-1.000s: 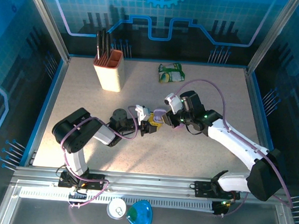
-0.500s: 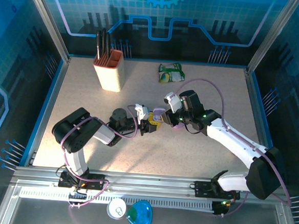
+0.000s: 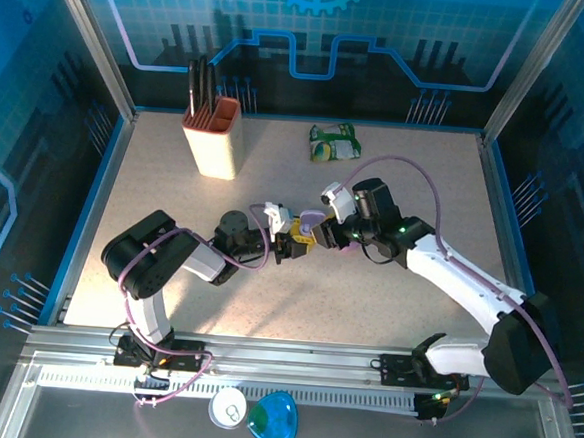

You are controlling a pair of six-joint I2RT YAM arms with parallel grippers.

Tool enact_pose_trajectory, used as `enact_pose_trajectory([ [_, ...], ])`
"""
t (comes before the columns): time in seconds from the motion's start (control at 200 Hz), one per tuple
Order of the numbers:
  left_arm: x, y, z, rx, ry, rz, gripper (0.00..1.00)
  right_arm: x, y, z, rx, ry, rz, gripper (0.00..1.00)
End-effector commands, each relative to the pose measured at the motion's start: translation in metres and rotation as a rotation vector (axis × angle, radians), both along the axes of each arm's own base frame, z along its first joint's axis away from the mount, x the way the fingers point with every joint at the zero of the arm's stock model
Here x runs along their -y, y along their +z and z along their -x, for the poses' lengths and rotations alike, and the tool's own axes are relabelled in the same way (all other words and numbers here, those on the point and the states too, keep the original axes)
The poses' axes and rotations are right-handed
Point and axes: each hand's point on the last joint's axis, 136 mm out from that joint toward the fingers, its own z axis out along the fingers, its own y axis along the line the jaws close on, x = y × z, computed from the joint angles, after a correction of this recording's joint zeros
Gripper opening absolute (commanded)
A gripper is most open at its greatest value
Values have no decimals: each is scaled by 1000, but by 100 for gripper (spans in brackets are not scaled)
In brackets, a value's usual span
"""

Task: Insert wireless bluetooth earbuds into charging case

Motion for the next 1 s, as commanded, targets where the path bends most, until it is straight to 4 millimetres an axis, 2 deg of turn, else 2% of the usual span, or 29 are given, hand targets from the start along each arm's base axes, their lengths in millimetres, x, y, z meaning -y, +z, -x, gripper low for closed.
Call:
enact_pose_trajectory([
  [0.0,3,21,3,54,-27,40,26,-3,21,2,40,8,-84,42],
  [0.29,0,15,8,74,-33,19,26,3,51,-4,11,-71,-236,57],
  [0.405,-1,12,11,108,-39,2,26,2,59,-17,-40,-131,-258,57],
  [0.55,-2,17,14,131,-40,3,25,0,49,-32,-100,-161,-184,50],
  [0.665,-2,20,12,129,-30,11,25,2,30,-41,-134,-179,-95,45],
  [0.84,-6,25,1,65,36,42,26,-1,19,-29,-111,-88,-41,47],
  [0.995,-6,27,-2,46,48,53,26,7,34,-17,-37,-87,-94,49],
])
